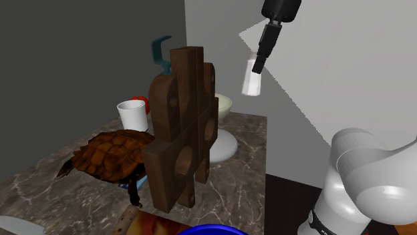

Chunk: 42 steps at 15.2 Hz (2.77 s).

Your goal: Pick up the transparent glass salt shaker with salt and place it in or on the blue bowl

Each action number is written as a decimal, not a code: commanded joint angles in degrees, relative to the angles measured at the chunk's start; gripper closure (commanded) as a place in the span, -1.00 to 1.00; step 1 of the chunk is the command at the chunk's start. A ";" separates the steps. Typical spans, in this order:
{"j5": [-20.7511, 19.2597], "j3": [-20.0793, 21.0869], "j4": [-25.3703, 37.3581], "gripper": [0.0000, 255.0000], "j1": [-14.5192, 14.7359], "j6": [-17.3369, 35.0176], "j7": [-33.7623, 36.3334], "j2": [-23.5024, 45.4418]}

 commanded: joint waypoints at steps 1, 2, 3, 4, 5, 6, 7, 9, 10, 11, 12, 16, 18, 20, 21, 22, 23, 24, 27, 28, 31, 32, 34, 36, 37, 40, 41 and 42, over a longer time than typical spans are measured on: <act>1.66 2.69 -0.75 1.00 0.28 -0.14 2.57 -1.10; 2.55 4.09 -1.01 1.00 0.46 -0.15 3.89 -1.51; 3.45 5.50 -1.22 1.00 0.66 -0.14 5.20 -1.86; 4.36 6.90 -1.36 1.00 0.87 -0.12 6.51 -2.15; 5.28 8.31 -1.43 1.00 1.07 -0.07 7.83 -2.37; 6.20 9.72 -1.45 1.00 1.28 -0.02 9.14 -2.54; 7.13 11.14 -1.40 1.00 1.48 0.06 10.44 -2.64; 8.96 13.96 -1.12 1.00 1.89 0.27 13.06 -2.65; 9.86 15.38 -0.89 1.00 2.08 0.40 14.37 -2.56; 10.76 16.80 -0.60 1.00 2.25 0.55 15.67 -2.41; 11.63 18.22 -0.24 1.00 2.42 0.71 16.98 -2.20; 14.95 23.93 1.80 1.00 2.83 1.51 22.15 -0.77; 16.45 26.81 3.19 1.00 2.86 1.98 24.71 0.28; 17.81 29.72 4.82 1.00 2.77 2.49 27.29 1.54; 18.43 31.19 5.73 1.00 2.66 2.75 28.57 2.24; 19.01 32.66 6.70 1.00 2.52 3.02 29.86 2.99; 19.54 34.16 7.74 1.00 2.34 3.30 31.15 3.80; 20.02 35.66 8.83 1.00 2.12 3.58 32.46 4.65; 21.18 40.35 12.49 1.00 1.11 4.41 36.38 7.47; 21.46 41.99 13.84 1.00 0.64 4.68 37.71 8.50; 22.12 43.96 13.28 1.00 0.41 6.21 38.82 8.80; 22.34 44.07 12.27 1.00 0.57 6.84 38.69 8.42; 22.78 44.32 10.30 1.00 0.90 8.10 38.44 7.68; 23.23 44.60 8.38 1.00 1.23 9.35 38.21 6.99; 23.46 44.76 7.43 1.00 1.39 9.98 38.09 6.66; 24.16 45.27 4.66 1.00 1.86 11.85 37.76 5.73; 24.40 45.46 3.76 1.00 2.01 12.48 37.66 5.45; 24.64 45.66 2.87 1.00 2.16 13.11 37.56 5.17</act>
